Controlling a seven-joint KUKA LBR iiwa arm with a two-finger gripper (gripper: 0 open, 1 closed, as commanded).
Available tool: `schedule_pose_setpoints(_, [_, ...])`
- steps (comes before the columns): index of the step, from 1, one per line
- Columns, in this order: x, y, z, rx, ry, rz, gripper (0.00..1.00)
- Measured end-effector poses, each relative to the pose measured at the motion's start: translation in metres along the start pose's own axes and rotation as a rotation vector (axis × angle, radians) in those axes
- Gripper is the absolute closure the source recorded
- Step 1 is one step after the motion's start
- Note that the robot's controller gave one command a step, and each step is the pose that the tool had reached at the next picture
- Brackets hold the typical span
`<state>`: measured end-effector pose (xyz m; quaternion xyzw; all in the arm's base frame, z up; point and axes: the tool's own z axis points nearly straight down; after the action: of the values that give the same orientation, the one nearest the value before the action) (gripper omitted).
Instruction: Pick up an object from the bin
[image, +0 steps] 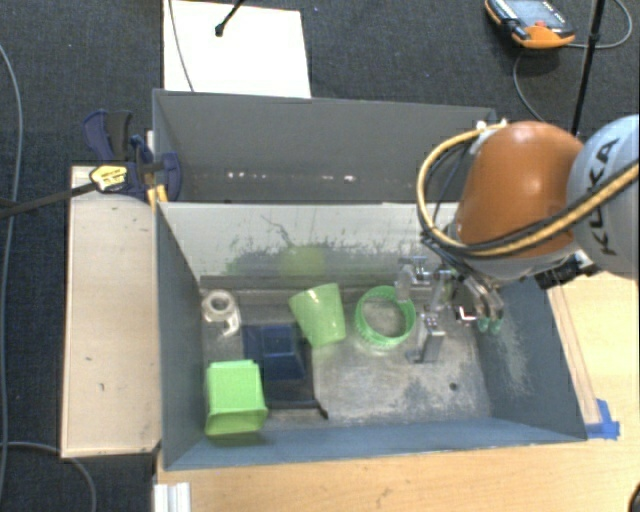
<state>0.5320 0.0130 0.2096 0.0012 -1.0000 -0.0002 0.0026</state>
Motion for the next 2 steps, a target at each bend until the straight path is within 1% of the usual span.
schedule_pose_setpoints(1, [-0.001, 0.0, -0.005, 0.0, -0.008, 0.0, 0.0])
schedule_pose_setpoints(2, [-0.012, 0.009, 0.053, 0.0, -0.012, -0.027, 0.0])
